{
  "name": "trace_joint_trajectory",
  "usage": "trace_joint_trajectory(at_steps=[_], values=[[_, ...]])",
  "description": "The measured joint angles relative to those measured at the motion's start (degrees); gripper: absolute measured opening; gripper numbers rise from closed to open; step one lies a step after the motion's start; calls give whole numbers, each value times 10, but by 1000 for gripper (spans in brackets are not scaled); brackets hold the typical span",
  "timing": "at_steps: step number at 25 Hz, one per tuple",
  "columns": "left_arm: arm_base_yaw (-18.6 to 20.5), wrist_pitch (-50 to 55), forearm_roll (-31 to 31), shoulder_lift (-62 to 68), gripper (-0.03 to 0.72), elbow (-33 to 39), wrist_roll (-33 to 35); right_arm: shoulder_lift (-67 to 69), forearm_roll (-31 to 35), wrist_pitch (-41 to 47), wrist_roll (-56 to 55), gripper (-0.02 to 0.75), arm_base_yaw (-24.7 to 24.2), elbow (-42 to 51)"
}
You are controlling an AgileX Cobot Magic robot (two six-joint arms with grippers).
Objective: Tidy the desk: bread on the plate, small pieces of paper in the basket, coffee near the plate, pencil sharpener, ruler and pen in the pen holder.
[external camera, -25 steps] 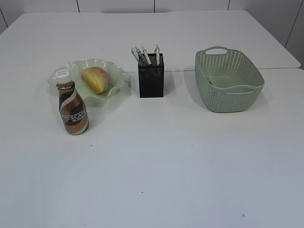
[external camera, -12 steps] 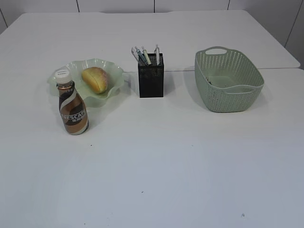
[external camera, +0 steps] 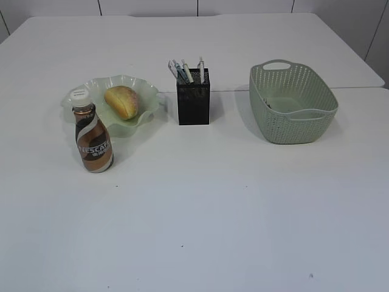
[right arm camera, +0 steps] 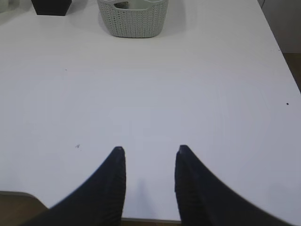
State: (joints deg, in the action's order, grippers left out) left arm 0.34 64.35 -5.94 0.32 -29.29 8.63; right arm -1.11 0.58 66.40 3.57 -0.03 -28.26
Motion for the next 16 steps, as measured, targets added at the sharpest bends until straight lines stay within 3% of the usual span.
trace_joint_trajectory(at_steps=[16], values=[[0, 0, 0, 0, 328, 0, 0, 0, 0, -1, 0, 290, 0, 0]])
